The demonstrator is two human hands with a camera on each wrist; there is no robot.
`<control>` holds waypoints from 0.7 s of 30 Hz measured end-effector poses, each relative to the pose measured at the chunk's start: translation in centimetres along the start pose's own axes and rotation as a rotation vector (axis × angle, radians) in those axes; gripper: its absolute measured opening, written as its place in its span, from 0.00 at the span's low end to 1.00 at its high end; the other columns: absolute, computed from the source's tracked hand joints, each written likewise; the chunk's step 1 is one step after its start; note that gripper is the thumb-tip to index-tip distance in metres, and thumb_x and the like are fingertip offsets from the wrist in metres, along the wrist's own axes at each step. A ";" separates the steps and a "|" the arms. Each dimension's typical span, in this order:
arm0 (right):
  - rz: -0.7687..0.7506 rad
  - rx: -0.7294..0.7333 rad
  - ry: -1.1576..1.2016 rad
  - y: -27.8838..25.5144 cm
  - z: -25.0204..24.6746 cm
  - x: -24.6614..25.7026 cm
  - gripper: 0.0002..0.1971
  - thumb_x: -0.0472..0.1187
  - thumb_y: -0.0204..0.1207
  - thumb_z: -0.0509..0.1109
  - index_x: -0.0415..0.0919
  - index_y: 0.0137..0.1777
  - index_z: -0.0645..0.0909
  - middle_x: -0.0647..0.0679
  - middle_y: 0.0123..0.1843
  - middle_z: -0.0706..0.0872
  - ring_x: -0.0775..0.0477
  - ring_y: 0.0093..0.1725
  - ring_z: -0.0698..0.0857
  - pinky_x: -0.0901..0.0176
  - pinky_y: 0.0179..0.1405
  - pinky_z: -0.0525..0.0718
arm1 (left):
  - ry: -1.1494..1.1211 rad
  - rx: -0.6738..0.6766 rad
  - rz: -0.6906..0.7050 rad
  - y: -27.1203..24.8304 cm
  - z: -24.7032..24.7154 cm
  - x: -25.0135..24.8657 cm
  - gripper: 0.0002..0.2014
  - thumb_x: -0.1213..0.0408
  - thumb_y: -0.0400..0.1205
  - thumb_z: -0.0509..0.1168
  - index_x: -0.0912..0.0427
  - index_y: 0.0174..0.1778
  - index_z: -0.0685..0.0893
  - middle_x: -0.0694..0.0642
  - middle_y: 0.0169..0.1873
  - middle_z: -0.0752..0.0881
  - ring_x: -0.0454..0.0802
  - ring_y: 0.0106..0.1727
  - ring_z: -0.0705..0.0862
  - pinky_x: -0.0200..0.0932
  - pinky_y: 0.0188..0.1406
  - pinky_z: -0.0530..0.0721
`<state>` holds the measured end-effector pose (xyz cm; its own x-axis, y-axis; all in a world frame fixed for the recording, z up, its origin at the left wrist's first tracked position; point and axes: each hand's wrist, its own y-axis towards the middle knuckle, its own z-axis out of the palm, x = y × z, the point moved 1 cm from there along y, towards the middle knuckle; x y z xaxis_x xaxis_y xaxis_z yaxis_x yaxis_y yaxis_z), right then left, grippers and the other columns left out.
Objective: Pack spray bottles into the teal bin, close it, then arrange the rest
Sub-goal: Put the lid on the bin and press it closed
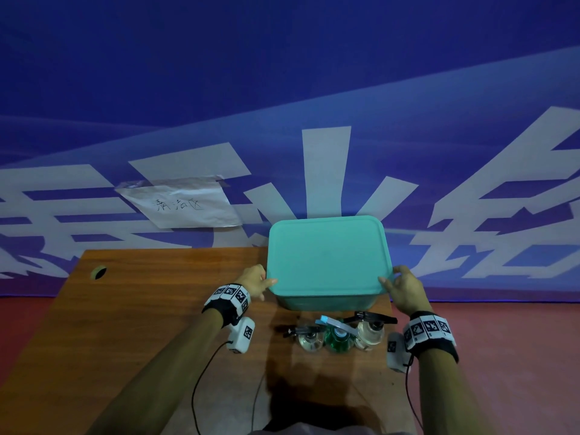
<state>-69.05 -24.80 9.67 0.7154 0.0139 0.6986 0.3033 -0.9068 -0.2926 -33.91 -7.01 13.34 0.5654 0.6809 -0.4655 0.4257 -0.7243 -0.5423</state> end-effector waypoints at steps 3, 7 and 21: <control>0.019 -0.015 0.020 0.0 0.3 -0.3 0.21 0.47 0.82 0.73 0.35 0.68 0.75 0.39 0.43 0.85 0.36 0.49 0.84 0.50 0.44 0.77 | -0.017 0.027 -0.001 0.1 0.2 -0.1 0.12 0.53 0.87 0.66 0.56 0.44 0.74 0.57 0.40 0.90 0.47 0.31 0.89 0.40 0.26 0.81; 0.042 -0.014 0.025 0.0 0.5 -0.5 0.19 0.47 0.82 0.72 0.37 0.66 0.75 0.40 0.41 0.85 0.35 0.48 0.84 0.47 0.46 0.81 | -0.024 0.056 -0.007 0.4 0.5 0.1 0.12 0.52 0.88 0.64 0.55 0.46 0.73 0.56 0.44 0.90 0.50 0.33 0.91 0.39 0.22 0.79; 0.105 0.060 0.052 -0.4 0.4 0.7 0.36 0.50 0.70 0.84 0.37 0.73 0.75 0.38 0.66 0.86 0.36 0.63 0.85 0.46 0.60 0.84 | -0.197 0.098 -0.015 0.7 2.4 0.8 0.41 0.35 0.68 0.79 0.53 0.70 0.74 0.49 0.59 0.87 0.50 0.34 0.92 0.40 0.21 0.82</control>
<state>-68.43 -24.24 10.05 0.7122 -0.1030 0.6944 0.2668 -0.8752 -0.4035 -34.85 -6.72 10.87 0.4066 0.7063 -0.5795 0.3567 -0.7067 -0.6110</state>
